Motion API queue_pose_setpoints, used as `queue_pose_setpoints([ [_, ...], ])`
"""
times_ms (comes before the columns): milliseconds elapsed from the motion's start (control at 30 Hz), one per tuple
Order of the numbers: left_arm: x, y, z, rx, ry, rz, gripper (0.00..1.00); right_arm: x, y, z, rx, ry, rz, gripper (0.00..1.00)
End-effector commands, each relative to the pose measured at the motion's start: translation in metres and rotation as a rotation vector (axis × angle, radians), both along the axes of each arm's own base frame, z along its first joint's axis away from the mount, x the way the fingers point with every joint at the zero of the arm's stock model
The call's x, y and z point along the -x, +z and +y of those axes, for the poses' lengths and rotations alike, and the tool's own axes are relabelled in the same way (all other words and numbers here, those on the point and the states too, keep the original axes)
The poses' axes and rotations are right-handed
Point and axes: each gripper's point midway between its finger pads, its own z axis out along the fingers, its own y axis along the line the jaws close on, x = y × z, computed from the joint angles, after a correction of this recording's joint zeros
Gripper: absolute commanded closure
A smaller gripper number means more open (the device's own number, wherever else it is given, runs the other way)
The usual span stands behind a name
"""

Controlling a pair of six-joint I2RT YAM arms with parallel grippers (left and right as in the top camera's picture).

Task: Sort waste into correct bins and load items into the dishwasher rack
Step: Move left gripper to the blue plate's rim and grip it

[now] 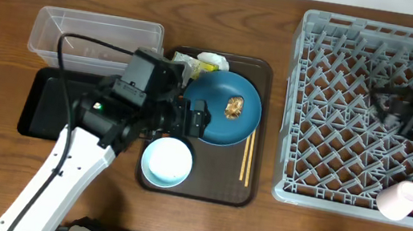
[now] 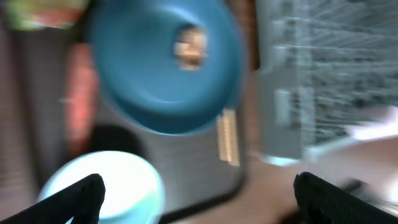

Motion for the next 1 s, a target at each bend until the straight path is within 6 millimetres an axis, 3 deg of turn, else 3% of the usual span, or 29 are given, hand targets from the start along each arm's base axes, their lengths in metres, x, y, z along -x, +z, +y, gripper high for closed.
queue_pose_setpoints([
  [0,-0.017,-0.019,0.026,-0.197,0.050,-0.036,0.02,-0.002,-0.007,0.016,0.091,0.025,0.028,0.11],
  [167,-0.024,-0.045,0.023,-0.228,0.042,0.035,0.03,-0.002,-0.011,0.024,0.122,0.046,0.040,0.09],
  [300,-0.031,-0.069,0.020,-0.254,0.035,0.092,0.16,-0.001,-0.011,0.024,0.119,0.045,0.044,0.09],
  [533,-0.037,-0.102,0.005,-0.249,-0.002,0.165,0.25,0.001,-0.013,0.025,0.115,0.043,0.055,0.09],
  [700,-0.030,-0.107,0.003,-0.266,-0.018,0.192,0.27,0.004,-0.016,0.025,0.111,0.044,0.076,0.09],
  [967,-0.038,-0.107,-0.003,-0.253,-0.022,0.155,0.30,0.004,-0.018,0.025,0.109,0.045,0.084,0.09],
])
